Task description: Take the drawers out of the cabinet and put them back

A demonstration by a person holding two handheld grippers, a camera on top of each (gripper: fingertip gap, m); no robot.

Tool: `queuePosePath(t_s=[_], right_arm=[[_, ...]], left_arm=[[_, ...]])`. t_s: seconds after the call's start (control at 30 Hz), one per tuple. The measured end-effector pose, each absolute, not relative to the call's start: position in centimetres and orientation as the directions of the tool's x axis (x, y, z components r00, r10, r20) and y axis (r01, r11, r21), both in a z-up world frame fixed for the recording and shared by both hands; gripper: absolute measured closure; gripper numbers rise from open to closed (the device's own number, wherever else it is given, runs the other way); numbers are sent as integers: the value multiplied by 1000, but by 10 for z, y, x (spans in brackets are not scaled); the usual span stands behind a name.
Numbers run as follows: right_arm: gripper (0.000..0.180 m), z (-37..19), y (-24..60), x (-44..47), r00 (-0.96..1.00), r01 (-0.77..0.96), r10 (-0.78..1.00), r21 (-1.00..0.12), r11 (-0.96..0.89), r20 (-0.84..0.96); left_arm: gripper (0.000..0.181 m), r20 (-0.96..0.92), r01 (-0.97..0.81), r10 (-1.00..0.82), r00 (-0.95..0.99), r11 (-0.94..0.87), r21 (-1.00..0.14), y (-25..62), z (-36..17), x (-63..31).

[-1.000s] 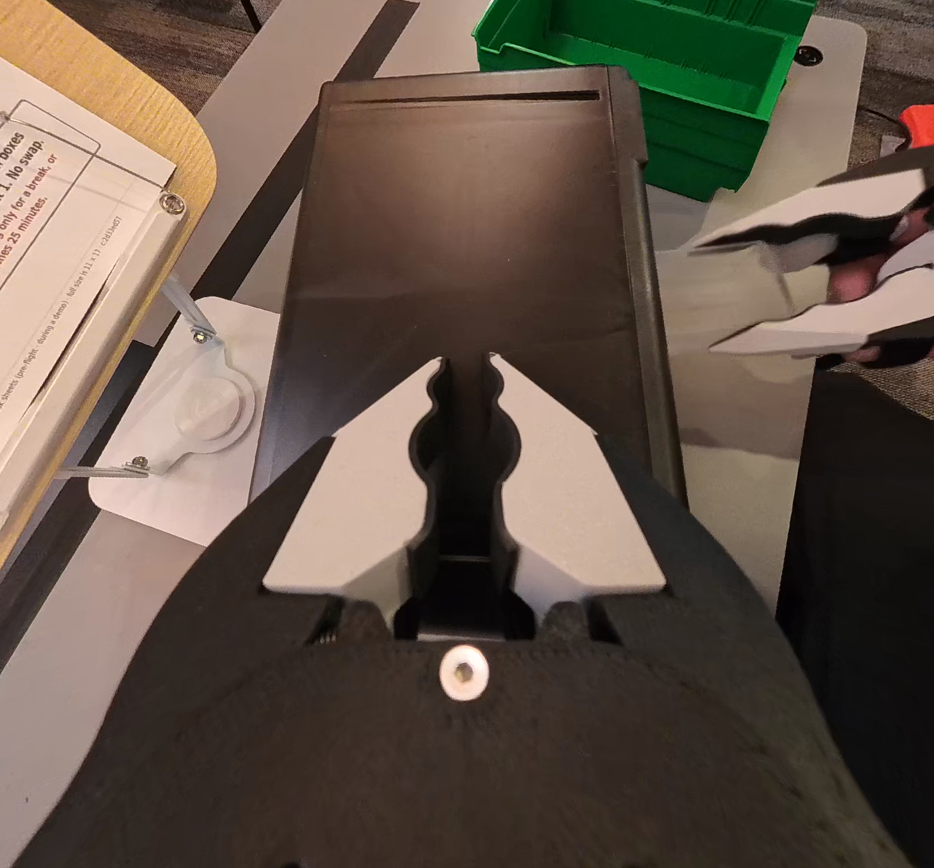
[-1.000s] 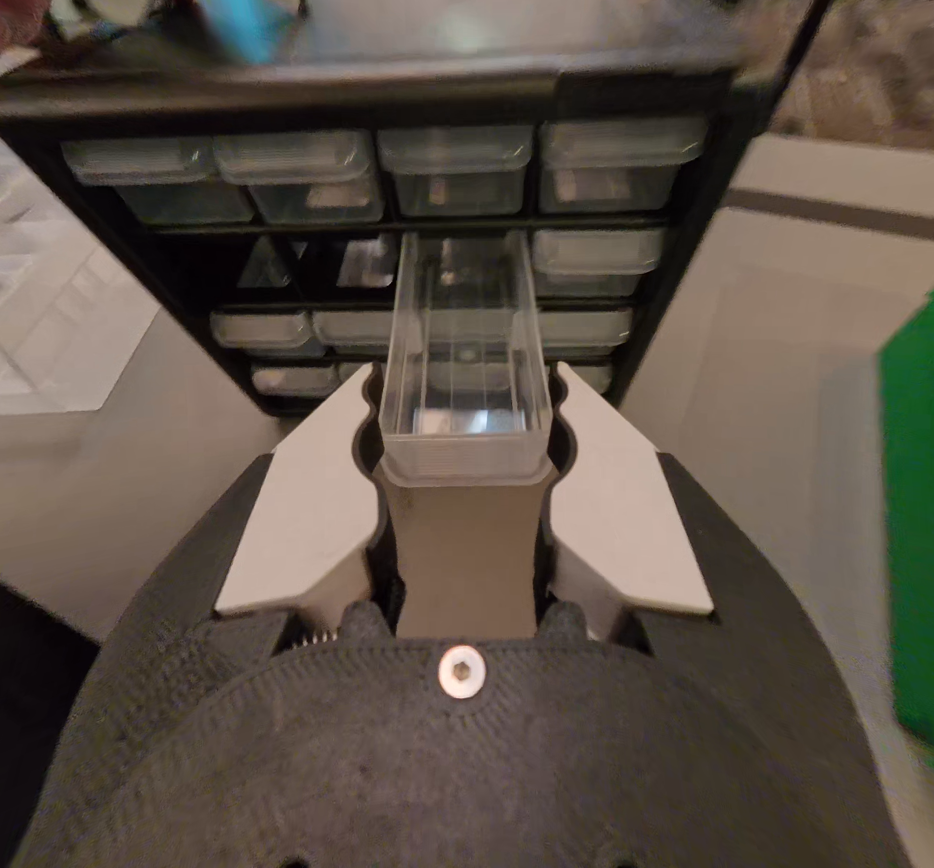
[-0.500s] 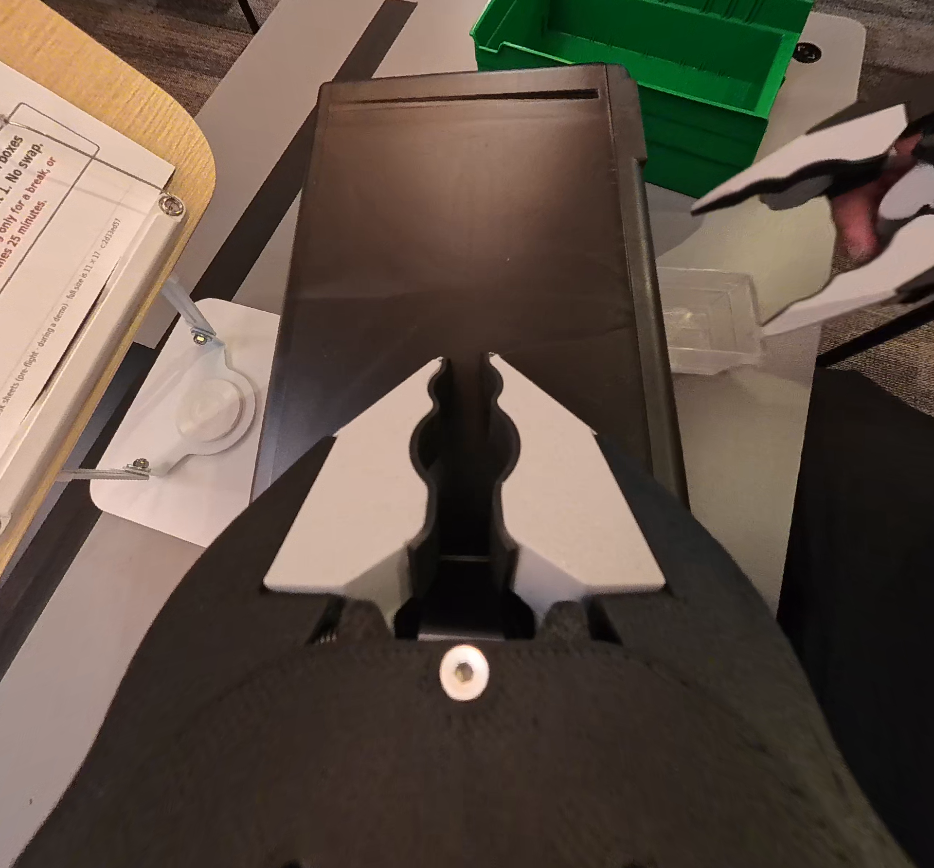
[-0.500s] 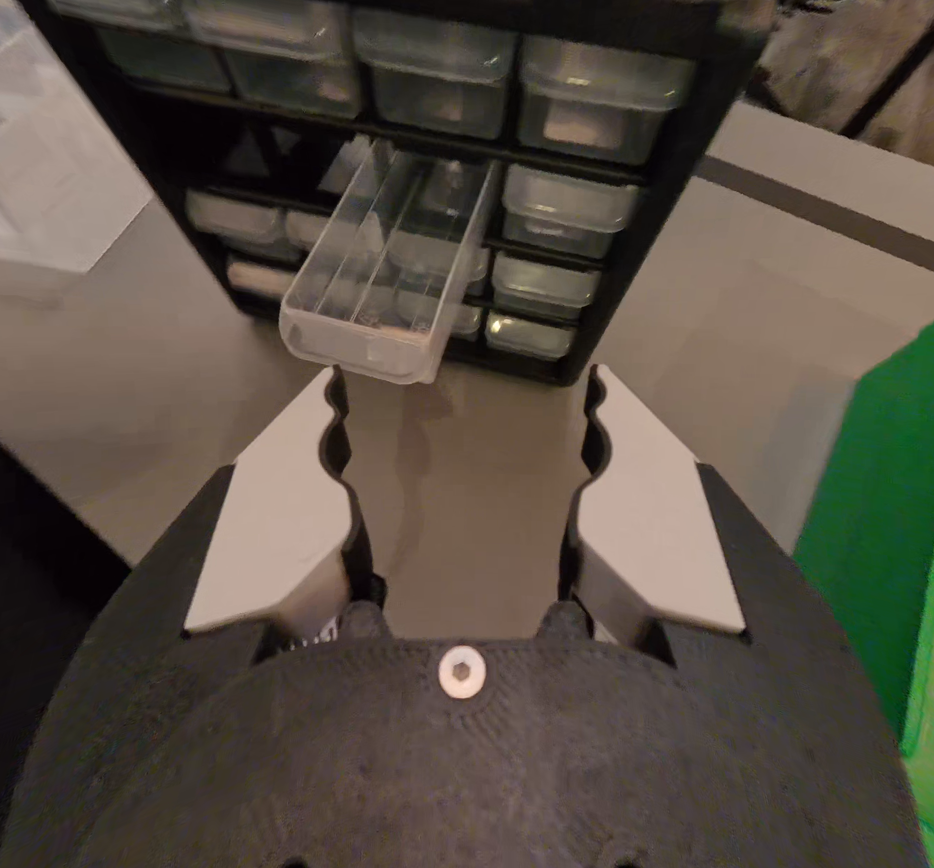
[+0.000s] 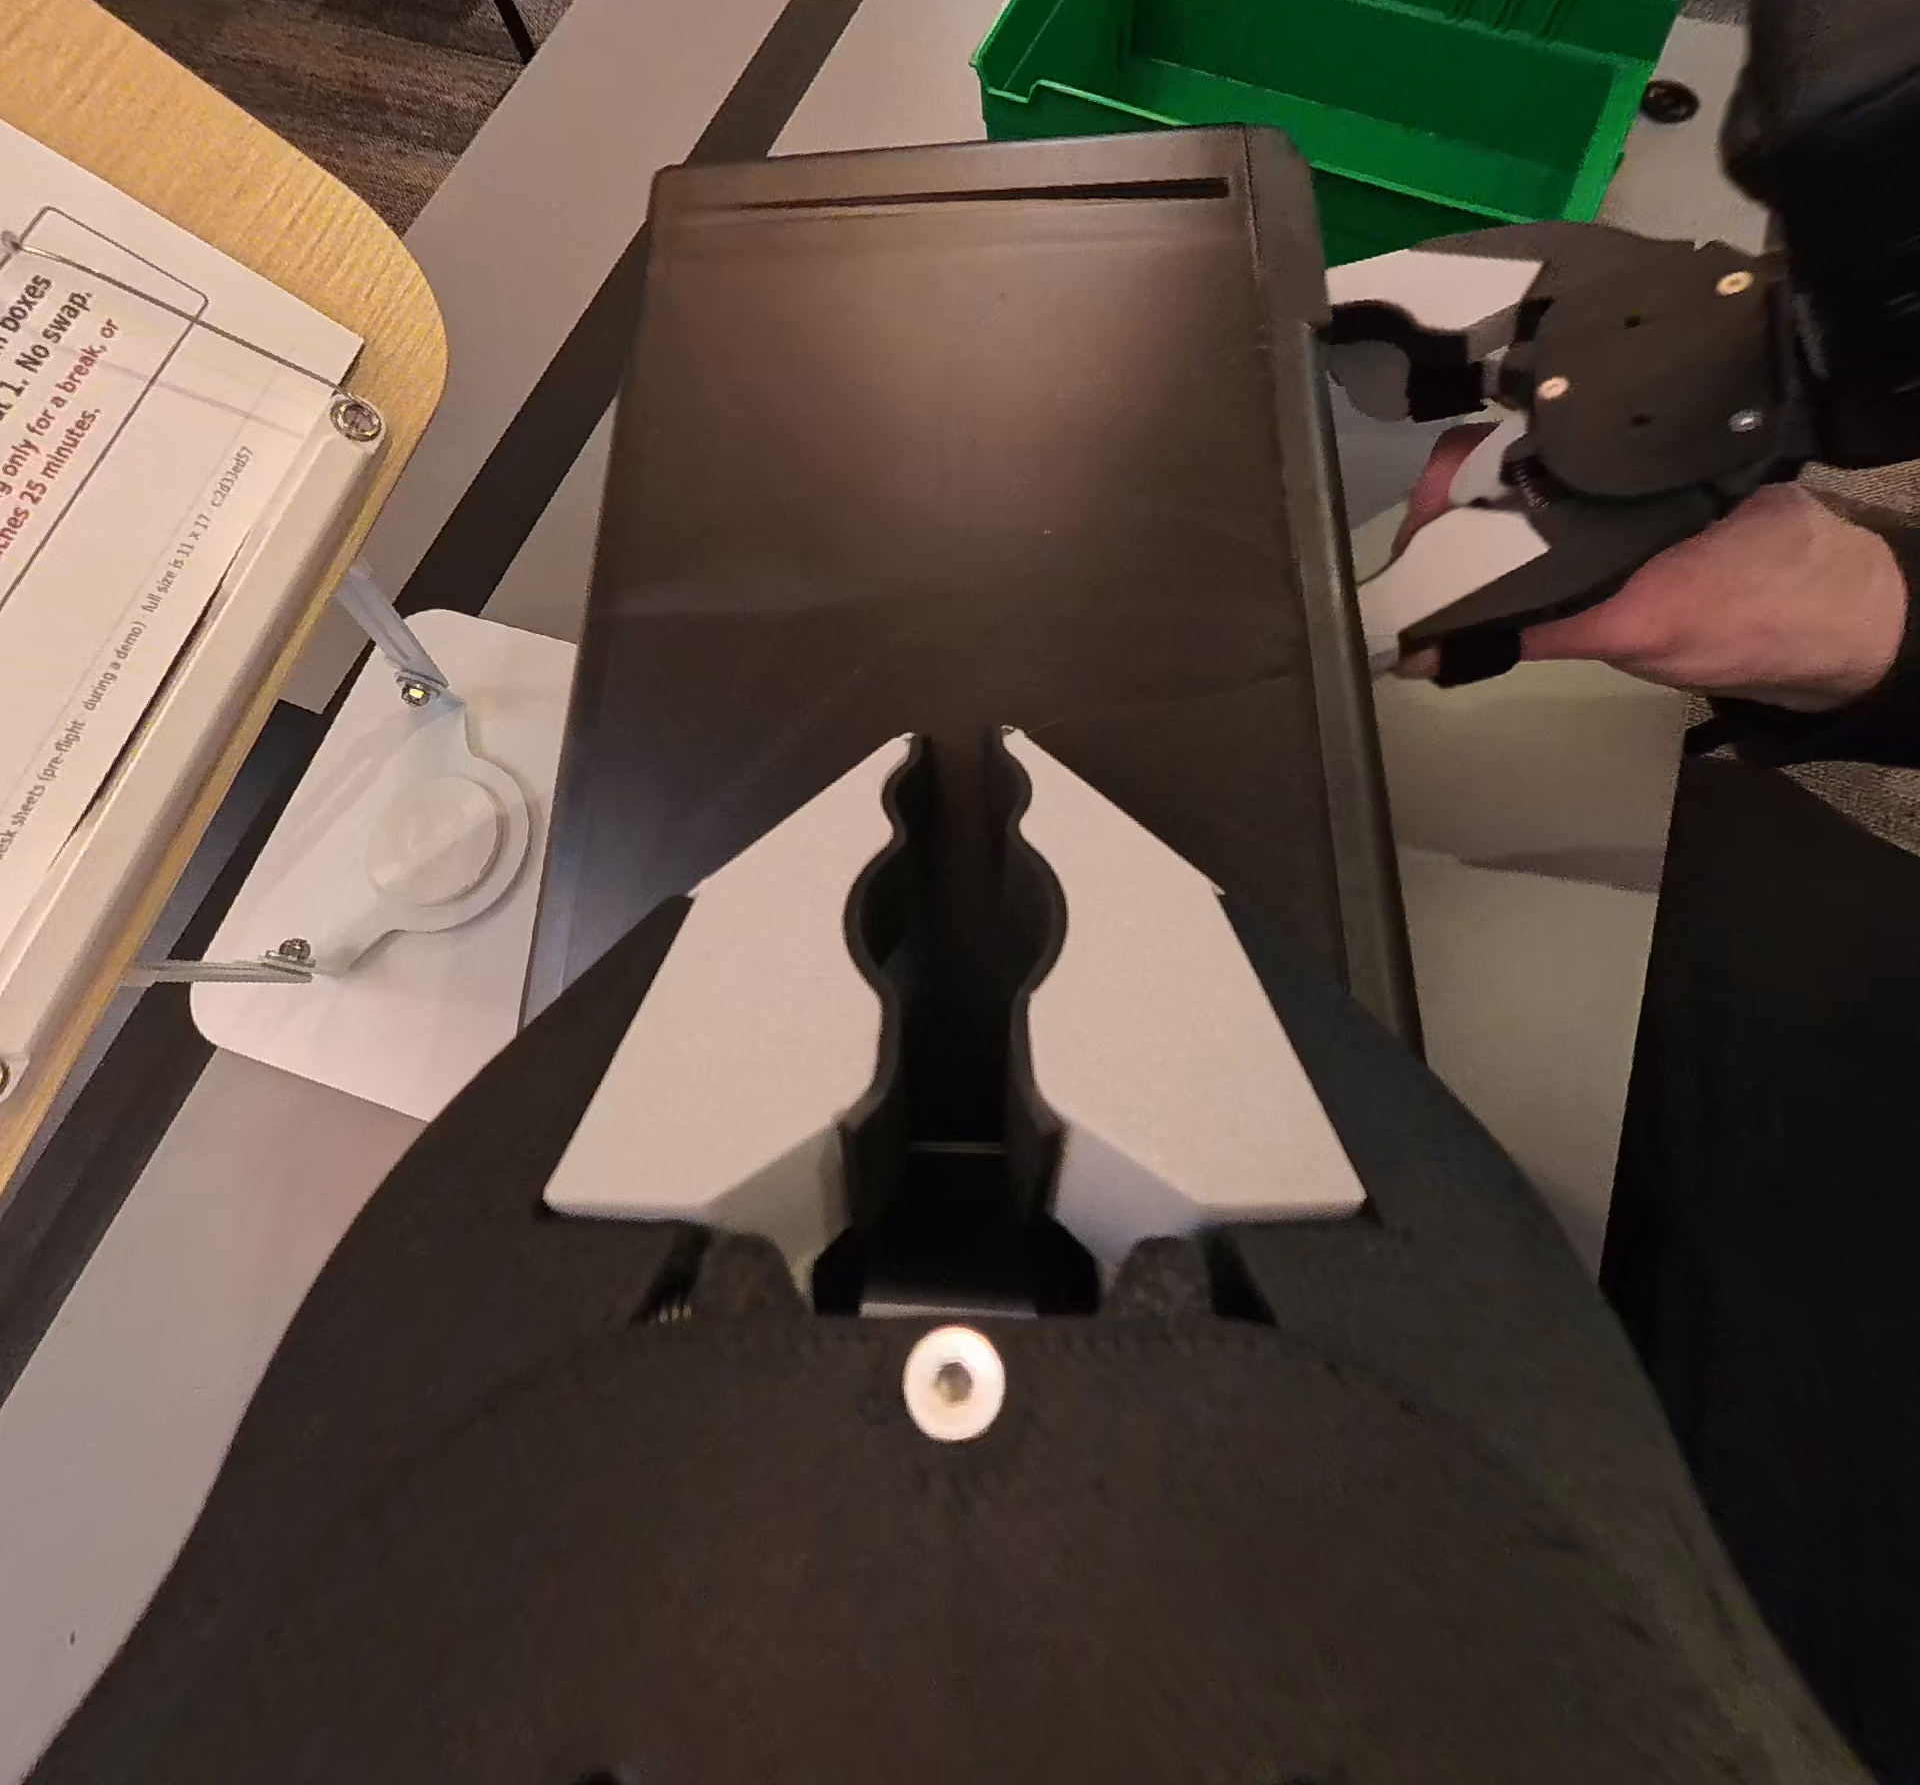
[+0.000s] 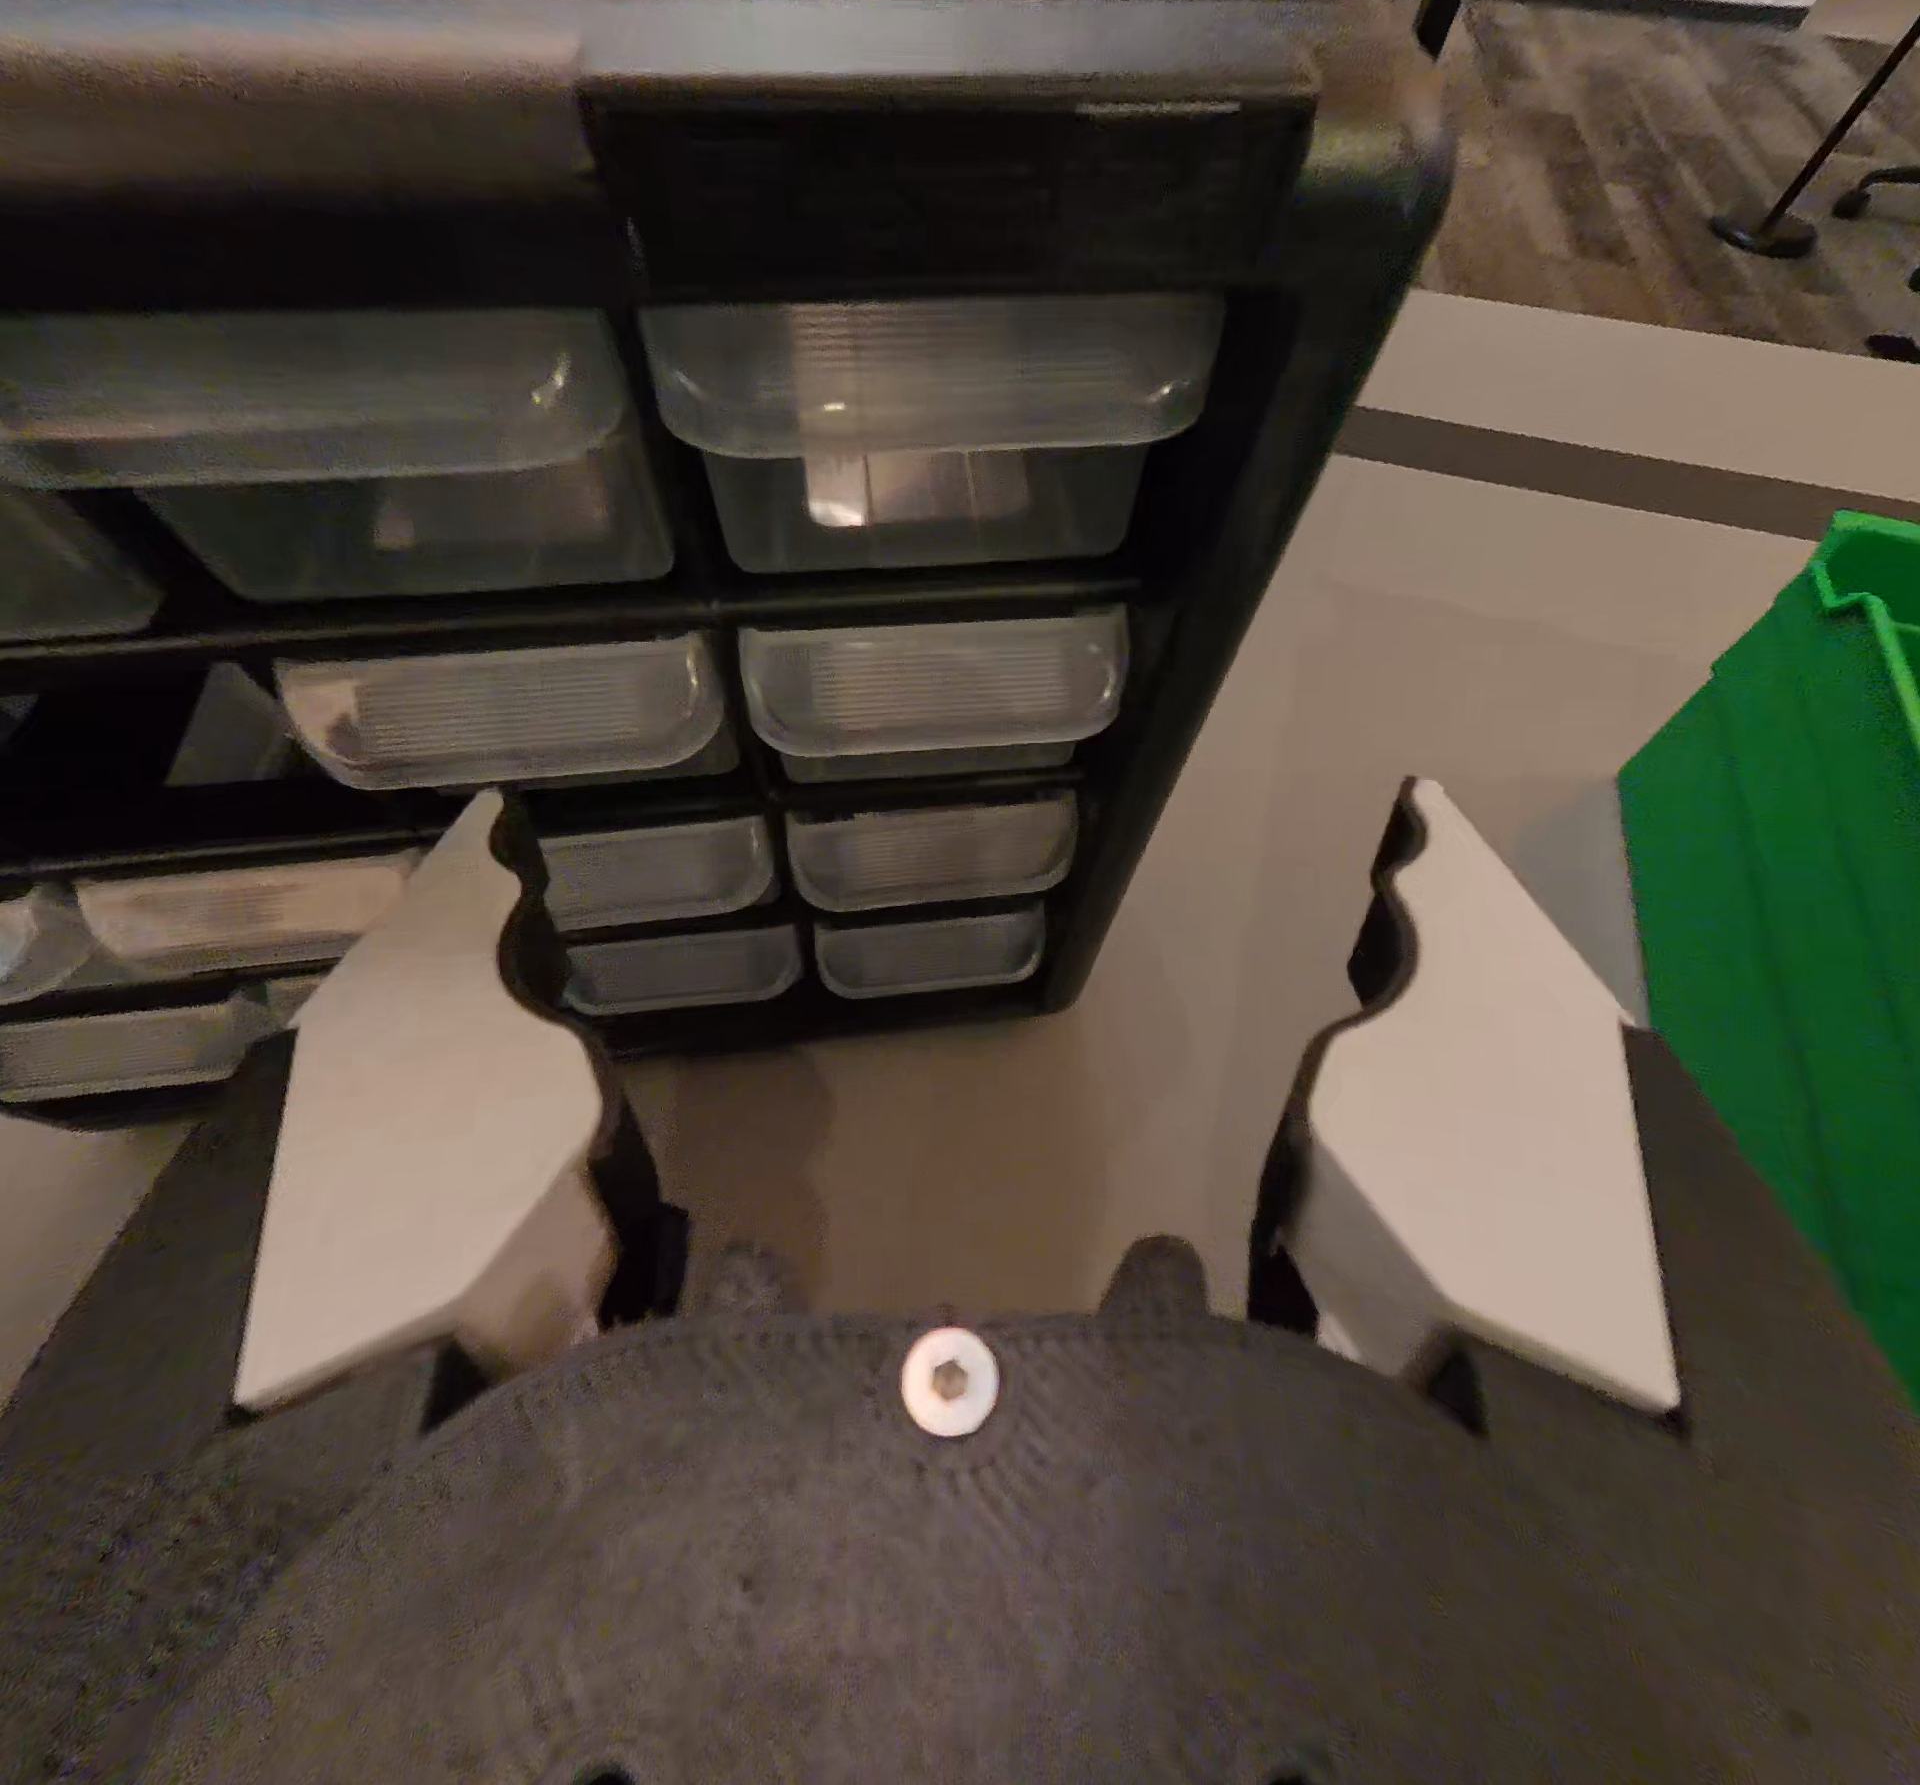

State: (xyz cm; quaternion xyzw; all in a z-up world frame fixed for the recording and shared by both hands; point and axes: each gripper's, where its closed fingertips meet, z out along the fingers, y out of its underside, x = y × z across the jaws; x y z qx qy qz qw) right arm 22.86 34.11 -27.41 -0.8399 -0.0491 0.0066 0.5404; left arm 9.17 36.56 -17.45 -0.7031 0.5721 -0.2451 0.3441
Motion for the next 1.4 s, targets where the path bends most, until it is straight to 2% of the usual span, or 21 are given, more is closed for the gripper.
queuePosePath(t_s=[0.2, 0.27, 0.37, 0.47, 0.6, 0.77, 0.9, 0.93, 1.03, 1.13, 1.23, 1.4], right_arm=[[37, -272, 330, 222, 991, 94, 126, -913, -397, 47], [39, -271, 323, 220, 987, 113, 149, -911, -398, 57], [50, -272, 312, 219, 981, 138, 178, -909, -393, 72], [52, -276, 306, 218, 978, 133, 201, -903, -408, 54], [49, -275, 308, 215, 976, 138, 209, -906, -400, 57], [51, -279, 307, 207, 971, 166, 227, -900, -403, 78], [52, -280, 306, 206, 970, 172, 229, -899, -403, 82], [52, -280, 306, 205, 970, 173, 230, -899, -403, 83], [52, -279, 305, 203, 967, 187, 236, -898, -398, 97], [53, -277, 304, 201, 964, 204, 242, -897, -391, 114], [55, -272, 303, 200, 960, 215, 250, -900, -380, 124], [59, -262, 295, 198, 955, 225, 264, -906, -359, 133]], left_arm=[[170, -48, -633, -974, 220, -105, -767, 365, -174, 91], [160, -60, -631, -971, 232, -103, -769, 366, -174, 85], [146, -213, -658, -914, 345, -74, -749, 387, -168, 43], [154, -350, -662, -836, 423, -22, -749, 402, -161, -15], [145, -416, -788, -766, 490, -185, -587, 421, -211, -120], [141, -279, -835, -812, 512, -395, -383, 406, -294, -206], [141, -222, -861, -837, 500, -455, -226, 397, -355, -236], [145, -206, -866, -846, 492, -454, -208, 396, -367, -237], [179, -147, -876, -870, 470, -440, -198, 387, -388, -231], [181, -123, -896, -891, 437, -419, -150, 378, -385, -229], [181, -103, -915, -914, 392, -375, -148, 365, -364, -220], [181, -129, -941, -948, 292, -261, -217, 339, -296, -181]])
